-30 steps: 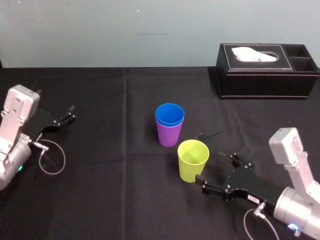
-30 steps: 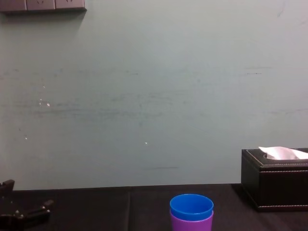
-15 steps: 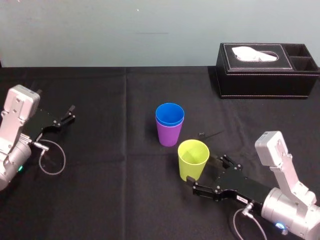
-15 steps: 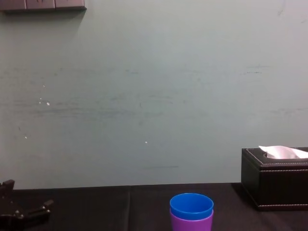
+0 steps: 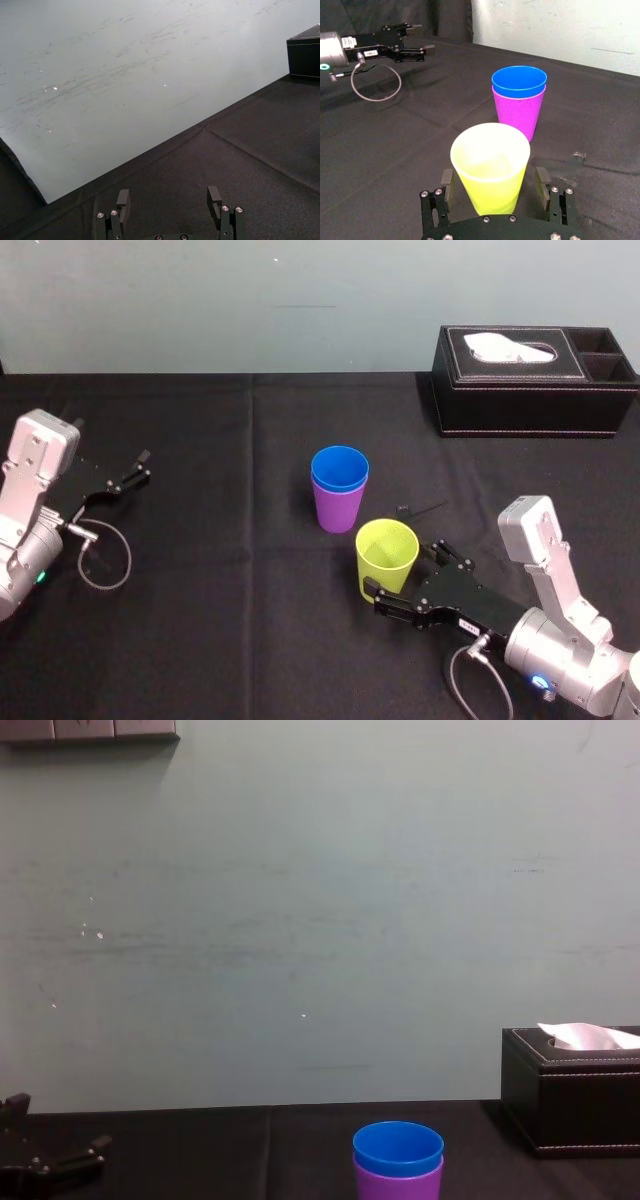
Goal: Stack the three plastic cups sequentially using one hand.
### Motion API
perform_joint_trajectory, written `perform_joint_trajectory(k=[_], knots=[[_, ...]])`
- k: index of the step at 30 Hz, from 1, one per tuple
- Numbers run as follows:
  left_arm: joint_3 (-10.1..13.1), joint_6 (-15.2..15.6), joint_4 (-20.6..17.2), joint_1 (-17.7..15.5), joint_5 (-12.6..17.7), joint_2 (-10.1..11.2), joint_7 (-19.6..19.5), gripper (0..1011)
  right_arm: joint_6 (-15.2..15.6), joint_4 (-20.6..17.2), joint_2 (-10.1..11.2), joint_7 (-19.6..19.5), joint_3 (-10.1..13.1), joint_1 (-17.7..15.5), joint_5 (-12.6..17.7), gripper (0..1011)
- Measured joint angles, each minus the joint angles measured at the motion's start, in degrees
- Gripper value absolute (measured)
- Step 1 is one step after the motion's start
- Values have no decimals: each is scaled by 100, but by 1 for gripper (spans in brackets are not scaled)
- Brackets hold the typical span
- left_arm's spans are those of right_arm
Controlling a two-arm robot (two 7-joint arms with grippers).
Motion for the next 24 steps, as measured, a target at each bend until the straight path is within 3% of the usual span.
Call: perform_joint_trajectory(k=[12,24], knots=[[0,0,0,0,0,0,0,1011,-56,94,-207,-13,-19,159,-64,1003],[0,0,0,0,0,0,0,1011,-50,113,-248,-33,-39,187,-103,1003]])
